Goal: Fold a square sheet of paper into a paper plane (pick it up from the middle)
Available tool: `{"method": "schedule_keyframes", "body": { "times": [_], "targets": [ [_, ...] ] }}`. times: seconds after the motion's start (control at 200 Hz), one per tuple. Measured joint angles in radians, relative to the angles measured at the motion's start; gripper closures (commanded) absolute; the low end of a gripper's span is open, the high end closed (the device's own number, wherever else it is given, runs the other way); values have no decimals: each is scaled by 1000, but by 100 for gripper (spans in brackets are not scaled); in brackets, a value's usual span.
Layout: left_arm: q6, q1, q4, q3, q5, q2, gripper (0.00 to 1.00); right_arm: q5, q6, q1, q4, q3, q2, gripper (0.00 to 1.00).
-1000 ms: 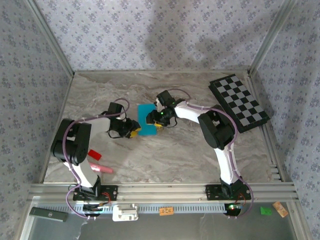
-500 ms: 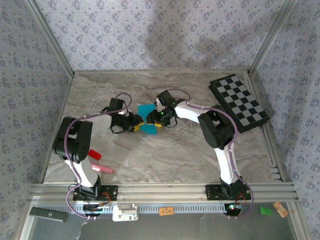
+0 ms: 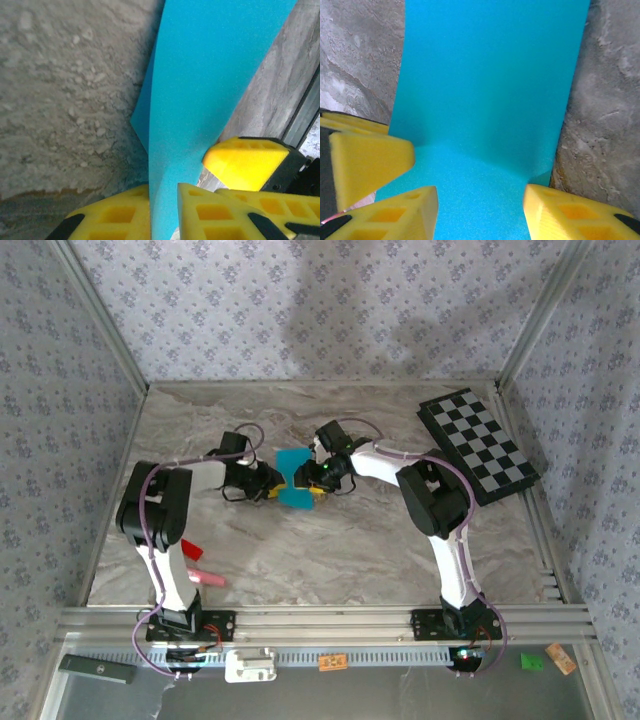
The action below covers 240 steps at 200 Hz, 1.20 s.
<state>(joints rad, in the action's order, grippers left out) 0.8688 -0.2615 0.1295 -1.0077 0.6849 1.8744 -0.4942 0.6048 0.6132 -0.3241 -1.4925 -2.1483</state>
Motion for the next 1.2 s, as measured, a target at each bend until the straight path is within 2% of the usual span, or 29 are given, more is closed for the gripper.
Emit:
{"method": "schedule_keyframes", "body": {
  "times": [0.135,0.245,0.475,0.59,0.725,0.875,1.199],
  "targets": [
    [-8,6,9,-18,0,7,94,-6,0,-3,15,11,2,49],
    [-4,6,9,-22,0,7,96,-24,-17,-9,45,32,11,48],
    [24,-6,17,-22,-2,3,97,-47,-145,-51,161,158,104,28],
    [57,-30,23,-22,-7,-19,97,8,-233,-66,245,266,221,20],
    [106,-69,24,-22,-28,-49,96,106,-336,-47,369,422,378,19],
    [167,-111,23,-22,-53,-56,96,189,-463,0,496,557,484,19],
    [238,-161,0,-22,-76,-56,96,196,-702,107,622,698,507,21]
  ]
}}
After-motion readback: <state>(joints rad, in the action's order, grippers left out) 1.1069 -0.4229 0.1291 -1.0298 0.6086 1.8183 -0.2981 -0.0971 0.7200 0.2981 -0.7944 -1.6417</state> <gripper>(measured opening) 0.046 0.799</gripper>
